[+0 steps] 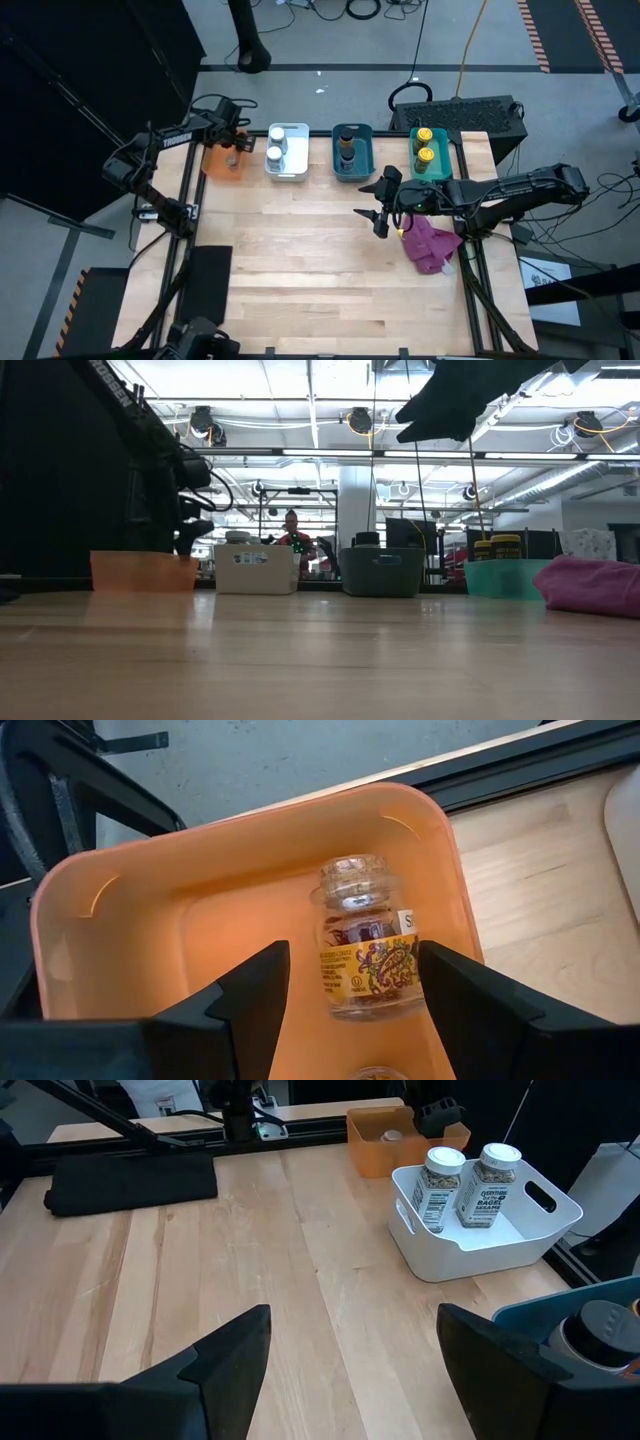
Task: Sort spices by type
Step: Put the brown seasoning bottle into the orange bin
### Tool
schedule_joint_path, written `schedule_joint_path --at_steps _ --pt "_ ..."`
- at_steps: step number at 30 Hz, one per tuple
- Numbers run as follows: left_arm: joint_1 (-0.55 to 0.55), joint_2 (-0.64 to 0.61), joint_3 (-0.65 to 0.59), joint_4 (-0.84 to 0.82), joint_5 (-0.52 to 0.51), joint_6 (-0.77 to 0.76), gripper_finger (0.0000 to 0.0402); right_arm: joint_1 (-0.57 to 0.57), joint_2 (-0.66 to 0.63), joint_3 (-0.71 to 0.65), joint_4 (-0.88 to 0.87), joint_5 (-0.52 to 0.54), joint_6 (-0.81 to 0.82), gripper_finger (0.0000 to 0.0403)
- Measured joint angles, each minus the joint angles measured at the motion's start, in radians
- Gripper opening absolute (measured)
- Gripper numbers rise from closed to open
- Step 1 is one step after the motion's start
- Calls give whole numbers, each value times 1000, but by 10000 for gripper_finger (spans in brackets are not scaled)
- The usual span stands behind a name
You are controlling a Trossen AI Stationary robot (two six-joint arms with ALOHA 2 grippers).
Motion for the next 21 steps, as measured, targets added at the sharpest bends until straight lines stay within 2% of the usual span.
schedule_joint_path --at_steps 9,14,21 --pt "0 13 0 12 0 0 228 0 0 0 -1 0 0 267" --pt "0 13 0 11 -76 0 228 0 0 0 -2 0 0 267" --pt "0 13 0 9 -81 11 228 0 0 0 -3 0 1 267"
